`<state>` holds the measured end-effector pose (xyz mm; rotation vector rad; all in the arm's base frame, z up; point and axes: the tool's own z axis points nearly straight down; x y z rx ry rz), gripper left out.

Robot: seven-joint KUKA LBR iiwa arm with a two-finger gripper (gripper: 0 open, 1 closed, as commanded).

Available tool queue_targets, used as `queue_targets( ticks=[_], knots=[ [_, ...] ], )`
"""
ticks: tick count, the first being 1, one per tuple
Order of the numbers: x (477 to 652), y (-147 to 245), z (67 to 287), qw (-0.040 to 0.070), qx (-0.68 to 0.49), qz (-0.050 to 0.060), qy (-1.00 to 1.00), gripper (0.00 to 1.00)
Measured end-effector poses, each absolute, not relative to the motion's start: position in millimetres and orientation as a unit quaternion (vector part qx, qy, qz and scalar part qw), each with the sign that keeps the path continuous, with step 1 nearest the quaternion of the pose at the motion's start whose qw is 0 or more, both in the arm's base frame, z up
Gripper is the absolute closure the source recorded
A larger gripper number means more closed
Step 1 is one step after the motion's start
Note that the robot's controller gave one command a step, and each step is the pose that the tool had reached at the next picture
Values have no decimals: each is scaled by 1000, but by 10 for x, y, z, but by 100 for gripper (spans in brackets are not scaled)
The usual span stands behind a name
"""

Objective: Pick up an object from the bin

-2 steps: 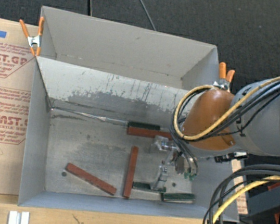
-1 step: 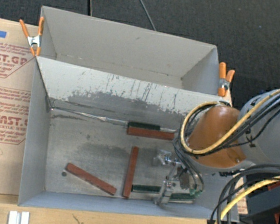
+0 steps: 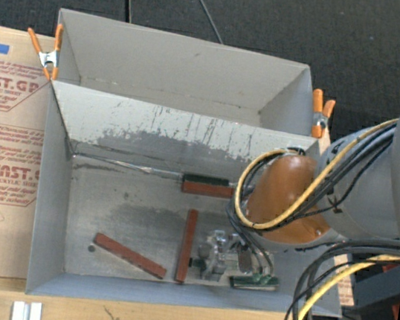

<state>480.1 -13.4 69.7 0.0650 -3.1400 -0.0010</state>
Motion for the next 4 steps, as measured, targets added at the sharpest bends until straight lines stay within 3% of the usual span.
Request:
queue_targets(
  ticks=[1,3,4],
  knots=[
    [4801,-134,697,0,21,0,-1000,100],
    [4842,-352,1730,0,23,0,-1000,100],
    [5090,-135,2505,-1,36,0,-999,100]
  ],
)
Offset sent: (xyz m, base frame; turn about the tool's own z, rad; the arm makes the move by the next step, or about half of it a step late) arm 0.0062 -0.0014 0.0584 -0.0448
